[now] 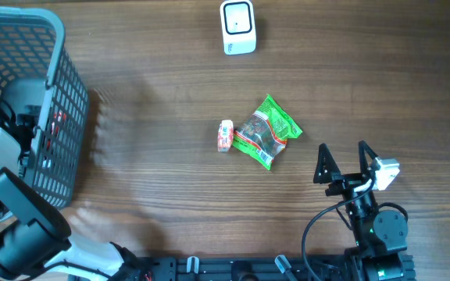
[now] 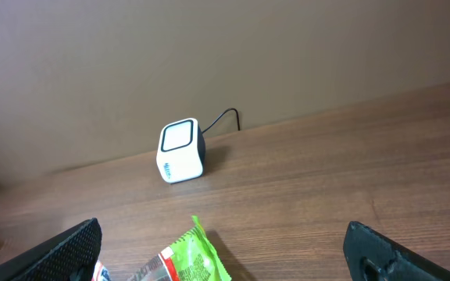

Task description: Scan the item barcode

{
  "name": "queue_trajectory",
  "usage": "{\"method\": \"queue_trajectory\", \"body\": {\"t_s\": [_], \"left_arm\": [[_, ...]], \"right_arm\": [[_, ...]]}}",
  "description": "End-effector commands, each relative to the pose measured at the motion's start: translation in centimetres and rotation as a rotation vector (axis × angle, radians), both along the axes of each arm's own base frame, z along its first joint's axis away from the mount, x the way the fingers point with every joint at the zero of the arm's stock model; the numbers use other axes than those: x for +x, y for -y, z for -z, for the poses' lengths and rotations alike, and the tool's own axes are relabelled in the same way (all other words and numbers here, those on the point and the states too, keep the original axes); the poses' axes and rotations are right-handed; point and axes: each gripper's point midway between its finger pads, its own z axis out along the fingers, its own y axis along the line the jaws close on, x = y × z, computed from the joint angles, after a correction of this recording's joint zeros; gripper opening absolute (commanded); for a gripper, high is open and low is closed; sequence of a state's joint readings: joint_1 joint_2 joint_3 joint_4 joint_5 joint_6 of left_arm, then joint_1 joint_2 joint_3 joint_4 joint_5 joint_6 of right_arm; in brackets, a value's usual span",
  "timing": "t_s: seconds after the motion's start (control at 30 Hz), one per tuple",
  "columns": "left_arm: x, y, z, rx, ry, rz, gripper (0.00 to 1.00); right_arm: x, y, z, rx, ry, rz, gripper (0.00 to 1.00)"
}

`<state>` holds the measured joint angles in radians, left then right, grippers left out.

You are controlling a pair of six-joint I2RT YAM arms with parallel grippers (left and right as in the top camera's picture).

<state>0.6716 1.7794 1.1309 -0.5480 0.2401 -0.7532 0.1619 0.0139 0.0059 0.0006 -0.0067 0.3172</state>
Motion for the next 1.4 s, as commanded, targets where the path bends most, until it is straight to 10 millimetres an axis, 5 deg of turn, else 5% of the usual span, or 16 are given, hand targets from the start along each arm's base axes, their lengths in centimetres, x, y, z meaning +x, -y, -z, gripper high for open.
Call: {"method": "queue_trajectory", "body": {"t_s": [0.0,0.13,0.7,1.07,1.17,1.37], "left_arm": [[-0.1,-0.1,-3.5,0.056,0.068,-0.019,1.0],[-0.5,-1.6,-5.3,0.16,0.073,-0.049,1.0],[1.0,-2.3,2.2,0.123,-0.016,-0.008,1.0],[-3.2,0.9,4.9,-0.027,-0.209,-0.003,1.0],[-3.2,0.8,4.7,-0.034,-0.206,-0.026,1.0],[-3.2,-1.0,-0.6,0.024,-0.102,-0.191,1.0]], "right_arm": [[0.0,0.2,-0.2,0.002,0.007,0.011,1.0],[0.0,0.2,-0.2,0.002,0.008,0.011,1.0],[0.0,0.2,-0.2,0.002,0.007,0.011,1.0],[0.0,0.2,-0.2,0.002,0.008,0.011,1.0],[0.0,0.2,-0.2,0.002,0.007,0.011,1.0],[0.0,0.2,-0.2,0.002,0.007,0.011,1.0]]}}
